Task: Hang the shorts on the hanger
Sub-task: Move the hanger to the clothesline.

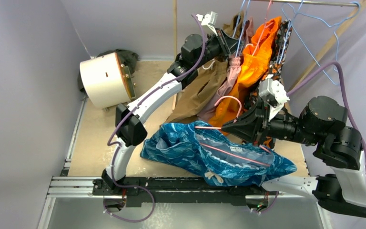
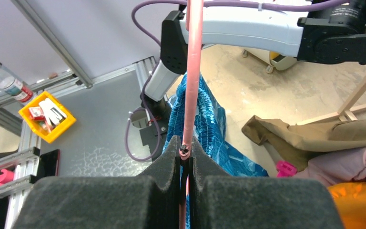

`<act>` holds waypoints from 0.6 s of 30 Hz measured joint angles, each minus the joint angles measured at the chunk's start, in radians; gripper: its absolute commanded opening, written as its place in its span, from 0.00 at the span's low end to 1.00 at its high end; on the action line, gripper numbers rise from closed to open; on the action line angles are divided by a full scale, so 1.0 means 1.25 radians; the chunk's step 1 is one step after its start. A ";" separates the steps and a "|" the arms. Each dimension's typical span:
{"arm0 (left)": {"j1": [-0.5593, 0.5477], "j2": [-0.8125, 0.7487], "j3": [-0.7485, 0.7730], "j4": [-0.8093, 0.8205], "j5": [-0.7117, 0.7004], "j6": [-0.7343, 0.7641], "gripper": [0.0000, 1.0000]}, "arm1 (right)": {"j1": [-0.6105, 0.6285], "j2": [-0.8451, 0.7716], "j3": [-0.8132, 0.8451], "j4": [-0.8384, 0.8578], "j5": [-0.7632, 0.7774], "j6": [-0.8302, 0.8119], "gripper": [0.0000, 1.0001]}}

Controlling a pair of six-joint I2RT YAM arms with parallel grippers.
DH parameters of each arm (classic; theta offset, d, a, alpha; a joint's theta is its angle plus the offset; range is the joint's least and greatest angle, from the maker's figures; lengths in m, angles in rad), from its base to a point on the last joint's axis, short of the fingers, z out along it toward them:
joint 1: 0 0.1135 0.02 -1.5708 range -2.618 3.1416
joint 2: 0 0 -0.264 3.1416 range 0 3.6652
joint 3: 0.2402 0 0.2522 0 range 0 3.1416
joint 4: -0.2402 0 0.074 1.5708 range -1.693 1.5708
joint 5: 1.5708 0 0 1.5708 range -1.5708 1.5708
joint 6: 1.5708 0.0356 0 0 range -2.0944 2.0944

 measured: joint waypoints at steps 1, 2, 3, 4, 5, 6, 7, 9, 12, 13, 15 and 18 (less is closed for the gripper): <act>0.000 0.001 -0.002 0.008 0.005 -0.006 0.00 | 0.000 -0.004 -0.002 0.001 -0.009 0.000 0.00; 0.000 0.001 -0.007 0.016 0.009 -0.012 0.00 | 0.000 -0.006 -0.003 0.002 -0.015 0.000 0.00; 0.000 0.001 -0.014 0.027 0.013 -0.017 0.03 | 0.000 -0.010 -0.004 0.004 -0.023 0.000 0.00; 0.000 0.001 -0.021 0.036 0.016 -0.022 0.06 | 0.000 -0.012 -0.004 0.005 -0.030 0.000 0.00; 0.000 -0.001 -0.031 0.049 0.018 -0.023 0.12 | 0.000 -0.013 -0.004 0.008 -0.039 0.000 0.00; 0.000 -0.004 -0.045 0.065 0.020 -0.023 0.18 | 0.000 -0.013 -0.005 0.010 -0.048 0.000 0.00; 0.000 -0.010 -0.060 0.075 0.023 -0.022 0.23 | 0.000 -0.014 -0.005 0.011 -0.057 0.000 0.00; 0.000 -0.029 -0.091 0.074 0.031 -0.017 0.30 | 0.000 -0.014 -0.005 0.013 -0.067 -0.001 0.00; -0.004 -0.057 -0.136 0.069 0.039 -0.005 0.38 | 0.000 -0.013 -0.010 0.017 -0.082 -0.001 0.00; -0.005 -0.069 -0.156 0.070 0.038 0.000 0.42 | 0.000 -0.013 -0.013 0.018 -0.085 -0.001 0.00; -0.005 -0.091 -0.184 0.068 0.037 0.005 0.51 | 0.000 -0.011 -0.015 0.018 -0.090 -0.001 0.00; -0.004 -0.126 -0.224 0.068 0.034 0.020 0.62 | 0.000 -0.008 -0.016 0.018 -0.099 -0.002 0.00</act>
